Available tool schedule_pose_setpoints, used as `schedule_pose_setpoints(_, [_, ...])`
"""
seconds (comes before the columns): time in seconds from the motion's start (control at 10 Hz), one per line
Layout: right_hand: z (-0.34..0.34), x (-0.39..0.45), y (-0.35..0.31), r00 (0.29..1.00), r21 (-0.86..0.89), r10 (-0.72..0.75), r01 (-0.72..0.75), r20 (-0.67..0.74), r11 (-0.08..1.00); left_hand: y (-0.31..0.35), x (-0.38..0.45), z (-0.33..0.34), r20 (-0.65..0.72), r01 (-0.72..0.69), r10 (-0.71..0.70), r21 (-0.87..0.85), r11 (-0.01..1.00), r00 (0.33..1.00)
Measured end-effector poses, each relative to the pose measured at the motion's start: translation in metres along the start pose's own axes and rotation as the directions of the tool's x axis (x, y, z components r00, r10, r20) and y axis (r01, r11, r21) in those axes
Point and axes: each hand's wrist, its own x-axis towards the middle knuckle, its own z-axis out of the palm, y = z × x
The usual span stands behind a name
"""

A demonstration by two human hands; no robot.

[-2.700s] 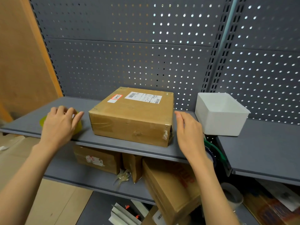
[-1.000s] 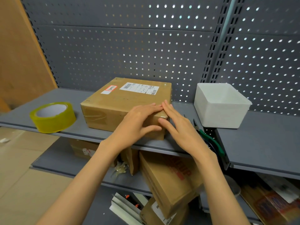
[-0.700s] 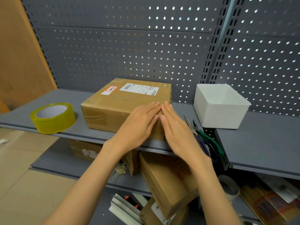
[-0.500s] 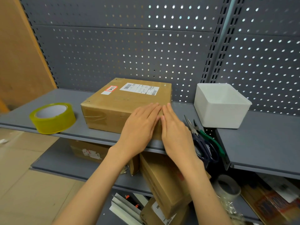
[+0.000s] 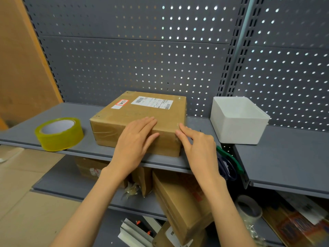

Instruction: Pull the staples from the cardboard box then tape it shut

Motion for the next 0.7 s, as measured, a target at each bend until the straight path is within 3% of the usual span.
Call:
schedule_pose_setpoints(0.2, [0.002,0.003,0.002,0.995,0.02,-0.051,0.053,-0.086,0.998,-0.007,-0.004,0.001,-0.035,0.071,-0.071,0.022,0.997,0.997])
schedule_pose_setpoints(0.4, [0.008,0.003,0.004,0.939,-0.121,-0.276,0.255,-0.205,0.959,-0.006,-0.005,0.002,-0.065,0.14,-0.141,-0.017,0.99,0.988])
schedule_pose_setpoints(0.5, [0.006,0.005,0.008,0.931,-0.109,-0.3,0.283,-0.209,0.953,-0.004,-0.005,0.001,-0.057,0.151,-0.152,-0.019,0.988,0.987])
schedule_pose_setpoints(0.7, [-0.005,0.005,0.01,0.996,0.222,-0.077,0.087,-0.052,0.971,-0.003,-0.001,-0.01,0.075,0.129,-0.129,0.014,0.992,0.989])
